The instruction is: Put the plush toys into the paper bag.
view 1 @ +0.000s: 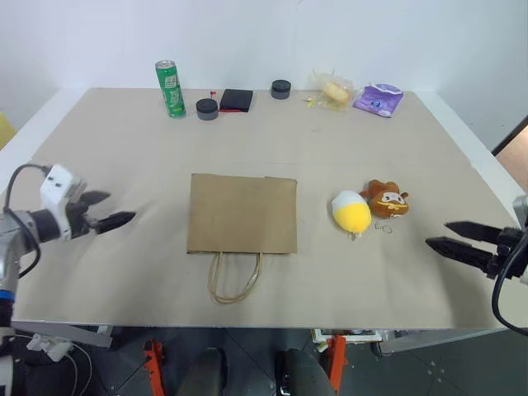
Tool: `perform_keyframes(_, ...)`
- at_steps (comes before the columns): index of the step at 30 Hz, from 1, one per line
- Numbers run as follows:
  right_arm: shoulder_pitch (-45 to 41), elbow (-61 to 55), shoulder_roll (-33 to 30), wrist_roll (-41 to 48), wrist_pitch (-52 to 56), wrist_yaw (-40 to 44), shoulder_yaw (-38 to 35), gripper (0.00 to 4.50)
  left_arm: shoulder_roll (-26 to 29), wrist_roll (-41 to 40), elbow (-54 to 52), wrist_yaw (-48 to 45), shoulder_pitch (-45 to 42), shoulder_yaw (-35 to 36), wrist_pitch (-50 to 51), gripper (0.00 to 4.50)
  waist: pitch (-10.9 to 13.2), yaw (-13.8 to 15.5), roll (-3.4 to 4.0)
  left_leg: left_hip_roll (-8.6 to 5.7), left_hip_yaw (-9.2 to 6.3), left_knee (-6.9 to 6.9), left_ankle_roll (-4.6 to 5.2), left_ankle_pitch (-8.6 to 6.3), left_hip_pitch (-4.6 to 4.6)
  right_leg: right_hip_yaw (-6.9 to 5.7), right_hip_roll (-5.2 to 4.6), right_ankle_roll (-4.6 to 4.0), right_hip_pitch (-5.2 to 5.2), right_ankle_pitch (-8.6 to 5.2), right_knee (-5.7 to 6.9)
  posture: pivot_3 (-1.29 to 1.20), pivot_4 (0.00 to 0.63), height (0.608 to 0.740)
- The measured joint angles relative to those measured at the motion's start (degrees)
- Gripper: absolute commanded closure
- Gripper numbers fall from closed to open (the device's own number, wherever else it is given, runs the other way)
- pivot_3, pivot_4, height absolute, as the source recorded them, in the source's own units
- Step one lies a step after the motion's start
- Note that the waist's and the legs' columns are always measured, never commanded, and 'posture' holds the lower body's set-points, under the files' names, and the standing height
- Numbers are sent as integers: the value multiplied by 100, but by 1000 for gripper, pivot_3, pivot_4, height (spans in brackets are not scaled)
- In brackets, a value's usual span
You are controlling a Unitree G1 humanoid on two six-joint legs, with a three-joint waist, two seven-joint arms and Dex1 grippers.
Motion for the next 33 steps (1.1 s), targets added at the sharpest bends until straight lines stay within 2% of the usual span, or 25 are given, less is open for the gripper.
perform_keyframes(3, -13, -1316, -48, 714, 290, 314, 93, 0, -235, 262, 24, -144, -229, -242, -1243, 21, 2, 13, -5, 18, 15, 0, 0, 0, -1, 9, 18, -2, -2, 1, -1, 0, 150, 740)
perform_keyframes(6, -329, -2128, -110, 1059, 415, 184, 417, 0, -455, 323, 3, -272, -445, -260, -2527, 21, 2, 26, -15, 24, 36, 3, -2, -1, 0, 25, 19, -4, -8, 9, -2, 0, 150, 740)
perform_keyframes(7, -646, -2378, -62, 1198, 441, -50, 611, 0, -603, 341, -50, -327, -492, -252, -3387, 21, 2, 31, -15, 26, 52, 4, -1, -1, 1, 41, 14, -4, -16, 20, -4, 0, 150, 740)
perform_keyframes(12, -1128, -2740, 113, 1281, 398, -633, 1004, 0, -724, 261, -277, -781, -246, -346, -5364, 21, 0, 63, -23, 38, 94, 9, -1, -1, 3, 56, 16, -18, -19, 35, -16, 0, 150, 740)
perform_keyframes(16, -1341, -2933, 342, 1282, 374, -1070, 1358, 0, -726, 202, -193, -1386, 310, -980, -6703, 21, 1, 101, -23, 54, 115, 17, 2, 1, -1, 60, 22, -32, -22, 37, -18, 0, 150, 740)
perform_keyframes(23, -1347, -3127, 533, 1294, 323, -1491, 1541, 0, -848, 312, 460, -1421, 107, -1573, -7892, 21, -1, 121, -25, 154, 243, 33, 11, 8, -8, 56, 40, -36, -18, 43, -19, 0, 150, 740)
perform_keyframes(33, -1293, -3238, 536, 1362, 321, -1715, 1541, 0, -900, 754, 1064, -1076, -150, -2161, -8356, 21, -1, 120, -26, 188, 256, 31, 9, 7, -8, 67, 81, -36, -28, 56, -19, 0, 150, 740)
